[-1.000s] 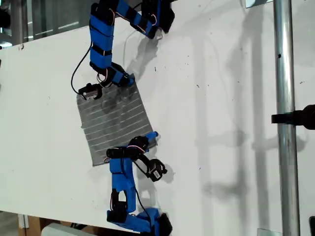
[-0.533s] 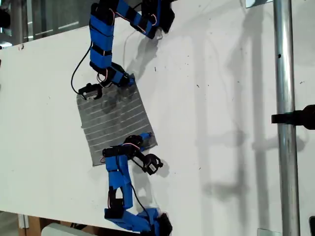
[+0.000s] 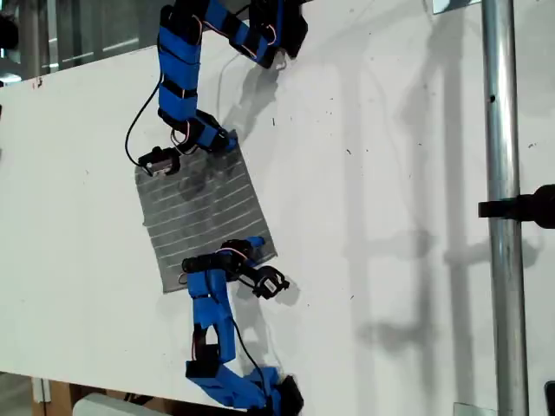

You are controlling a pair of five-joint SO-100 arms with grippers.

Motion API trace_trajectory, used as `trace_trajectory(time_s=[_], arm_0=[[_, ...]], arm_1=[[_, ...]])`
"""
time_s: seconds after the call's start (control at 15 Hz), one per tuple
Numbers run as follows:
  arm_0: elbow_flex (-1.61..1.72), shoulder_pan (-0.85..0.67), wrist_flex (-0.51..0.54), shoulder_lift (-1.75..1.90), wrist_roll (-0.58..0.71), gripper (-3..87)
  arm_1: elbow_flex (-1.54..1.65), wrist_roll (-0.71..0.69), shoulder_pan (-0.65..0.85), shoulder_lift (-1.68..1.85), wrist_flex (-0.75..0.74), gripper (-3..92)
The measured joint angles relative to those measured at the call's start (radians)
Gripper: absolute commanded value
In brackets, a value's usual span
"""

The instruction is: Grasp corners of a towel and fold twice.

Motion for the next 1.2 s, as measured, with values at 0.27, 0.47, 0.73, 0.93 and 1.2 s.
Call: trace_trajectory(time_s=[0.27,0.47,0.73,0.93,1.2], arm_0=[[-0.012,0.057,-0.026,-0.005,0.021,-2.9],[-0.009,0.106,-0.046,0.044,0.034,-2.9],[-0.002,0.242,-0.044,0.259,0.086,-2.9],[0.017,0.357,-0.069,0.344,0.077,-2.9],[0.104,0.235,-0.066,0.42,0.121,-2.9]], arm_1=[[0.014,0.0,-0.009,0.014,-0.011,-0.2],[0.037,0.008,-0.026,0.077,0.02,-0.2],[0.026,0.193,-0.301,0.425,0.305,-0.2],[0.009,0.322,-0.477,0.607,0.414,-0.2],[-0.009,0.189,-0.222,0.695,0.382,-0.2]])
